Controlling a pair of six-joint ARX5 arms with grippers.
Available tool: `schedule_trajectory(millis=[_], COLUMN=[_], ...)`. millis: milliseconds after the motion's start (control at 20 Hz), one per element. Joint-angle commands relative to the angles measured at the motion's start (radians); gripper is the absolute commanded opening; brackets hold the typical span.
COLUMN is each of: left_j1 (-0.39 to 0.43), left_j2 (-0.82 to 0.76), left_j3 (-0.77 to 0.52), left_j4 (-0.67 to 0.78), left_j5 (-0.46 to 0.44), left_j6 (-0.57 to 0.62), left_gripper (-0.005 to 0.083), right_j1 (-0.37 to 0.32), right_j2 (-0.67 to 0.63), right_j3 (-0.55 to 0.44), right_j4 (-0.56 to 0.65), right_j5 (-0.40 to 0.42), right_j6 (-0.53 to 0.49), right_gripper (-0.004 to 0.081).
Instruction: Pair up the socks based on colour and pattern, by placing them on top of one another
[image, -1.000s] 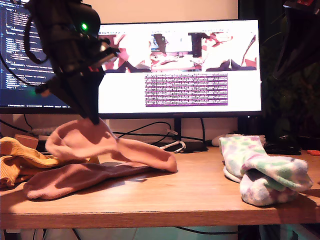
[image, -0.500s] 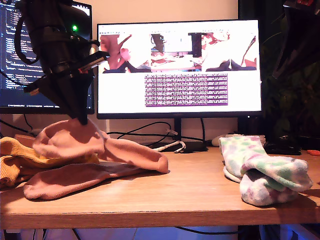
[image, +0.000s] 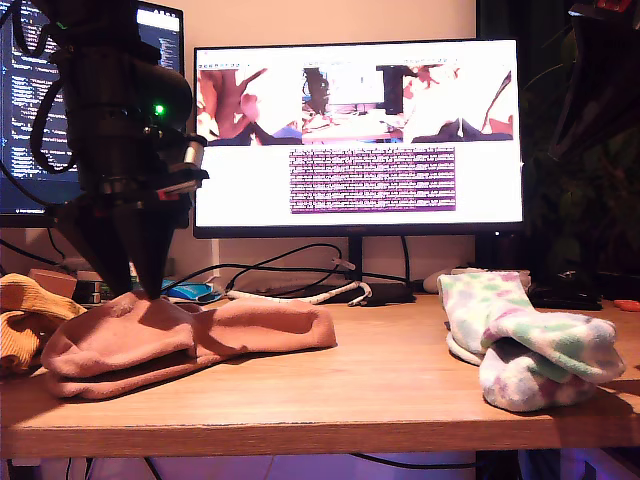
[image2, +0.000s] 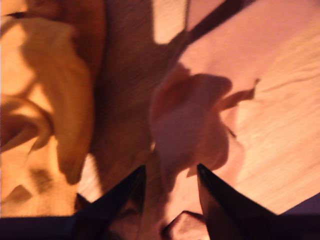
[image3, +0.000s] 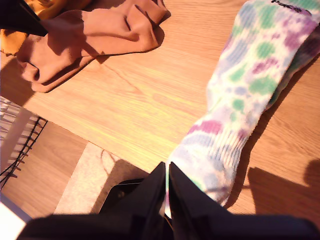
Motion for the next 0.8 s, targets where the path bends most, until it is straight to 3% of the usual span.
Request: schedule_trajectory(millis=[0,200,250,350,400,600,750], left_j1=[-0.005,-0.007,-0.008,-0.009,-0.009,-0.009,-0.009], left_j2=[-0.004,-0.005,-0.005,-0.01,-0.014,-0.07,-0.153], left_j3=[0.037,0.151,0.173,0.192,0.191,0.154,0.059], left_j4=[-0.022,-0.114,-0.129,-0.134,-0.119,0.083,0.265], left_j5=[-0.002,0.037,0.051,0.078,0.087,0.084,0.084], left_j6=[0.009,0.016,0.016,0.022,0.062,0.068,0.068], left_gripper=[0.0292,0.0282,0.0246,0.0027,-0.0016,-0.0022,-0.0022], right_j1=[0.005,0.005,0.005,0.004,0.004,0.004,-0.005], right_j2=[0.0,0.0,0.0,0.0,0.0,0.004,0.005], right_j3=[0.009,0.009,0.009,0.009,0.009,0.008,0.006], right_j4=[0.005,0.014,0.021,0.08,0.137,0.36,0.491], right_j5=[-0.005,-0.005,-0.005,0.005,0.031,0.179,0.215], right_j6=[-0.003,-0.004,-0.005,-0.016,-0.027,-0.039,-0.085], right_gripper=[-0.001,-0.0011,-0.001,-0.001,-0.0011,-0.0011,-0.0011])
